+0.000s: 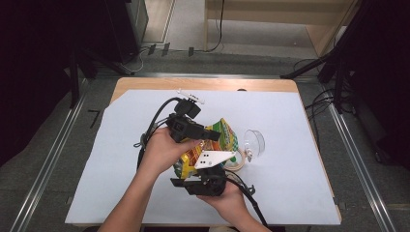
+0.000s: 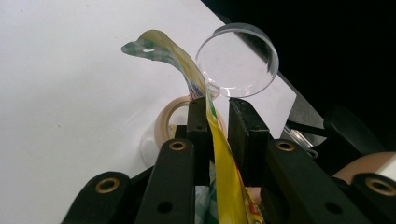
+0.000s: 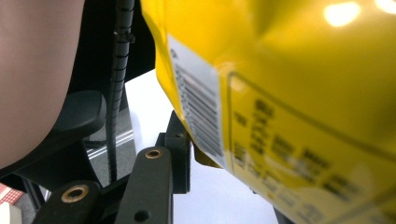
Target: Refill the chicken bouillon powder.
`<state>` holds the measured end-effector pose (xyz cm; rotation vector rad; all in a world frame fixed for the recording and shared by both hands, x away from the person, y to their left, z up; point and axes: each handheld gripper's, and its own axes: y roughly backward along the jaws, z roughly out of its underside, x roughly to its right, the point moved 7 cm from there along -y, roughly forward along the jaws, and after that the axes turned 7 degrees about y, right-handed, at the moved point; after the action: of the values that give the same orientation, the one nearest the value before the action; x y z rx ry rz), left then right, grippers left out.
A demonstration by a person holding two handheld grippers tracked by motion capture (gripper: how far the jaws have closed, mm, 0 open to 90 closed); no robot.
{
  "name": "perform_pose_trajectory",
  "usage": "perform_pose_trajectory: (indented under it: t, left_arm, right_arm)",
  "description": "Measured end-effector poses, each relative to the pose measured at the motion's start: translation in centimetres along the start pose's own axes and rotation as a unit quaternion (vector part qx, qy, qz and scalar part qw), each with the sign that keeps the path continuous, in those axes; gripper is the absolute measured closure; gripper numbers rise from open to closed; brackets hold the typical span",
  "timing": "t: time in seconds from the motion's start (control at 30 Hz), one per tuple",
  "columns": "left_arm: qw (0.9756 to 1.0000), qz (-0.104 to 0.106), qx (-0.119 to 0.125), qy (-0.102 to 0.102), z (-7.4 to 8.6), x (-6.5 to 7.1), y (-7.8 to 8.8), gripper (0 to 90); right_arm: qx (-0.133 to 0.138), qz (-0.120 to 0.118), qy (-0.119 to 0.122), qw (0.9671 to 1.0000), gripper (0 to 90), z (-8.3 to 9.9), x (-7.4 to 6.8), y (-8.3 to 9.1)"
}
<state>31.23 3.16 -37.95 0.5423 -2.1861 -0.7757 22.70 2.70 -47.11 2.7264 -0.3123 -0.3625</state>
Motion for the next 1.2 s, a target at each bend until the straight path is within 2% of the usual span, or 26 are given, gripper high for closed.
perform_pose_trajectory:
  t: [0.17, 0.33, 0.43, 0.57, 0.67, 0.87, 1.03, 1.13, 1.2]
  left_arm:
    - [1.0, -0.005, -0.007, 0.001, 0.13, -0.1, -0.07, 78.4]
    - [1.0, -0.008, -0.004, 0.001, 0.12, -0.15, -0.13, 77.6]
    - [1.0, -0.003, -0.004, 0.005, 0.07, -0.11, -0.11, 77.7]
    - [0.9998, 0.012, 0.001, 0.013, -0.11, -0.18, 0.01, 74.1]
    - [0.9998, 0.014, 0.002, 0.013, -0.12, -0.24, 0.07, 73.9]
    - [0.9999, 0.005, 0.004, 0.014, -0.03, -0.3, 0.11, 74.2]
    - [1.0, -0.002, 0.002, 0.008, 0.04, -0.42, 0.24, 80.3]
    - [0.9999, -0.012, 0.004, -0.001, 0.04, -0.46, 0.21, 81.9]
    - [0.9998, -0.018, 0.002, -0.001, 0.08, -0.41, 0.23, 82.5]
  right_arm:
    - [0.001, -0.006, -0.014, 0.9999, 68.9, -0.04, -0.1, -0.05]
    - [0.003, -0.007, -0.013, 0.9999, 68.7, 0.04, 0.05, -0.13]
    - [0.009, -0.009, -0.007, 0.9999, 68.9, 0.05, 0.04, -0.08]
    - [0.01, -0.009, -0.016, 0.9998, 69.0, -0.16, 0.07, -0.04]
    - [0.009, -0.009, -0.018, 0.9998, 69.0, -0.24, 0.12, 0.06]
    - [0.01, -0.004, -0.032, 0.9994, 69.0, -0.3, 0.13, -0.09]
    - [0.009, 0.004, -0.026, 0.9996, 67.9, -0.37, -0.08, -0.35]
    - [0.008, 0.005, -0.024, 0.9997, 63.0, -0.34, -0.12, -0.49]
    - [0.008, 0.007, -0.024, 0.9996, 62.8, -0.3, -0.14, -0.56]
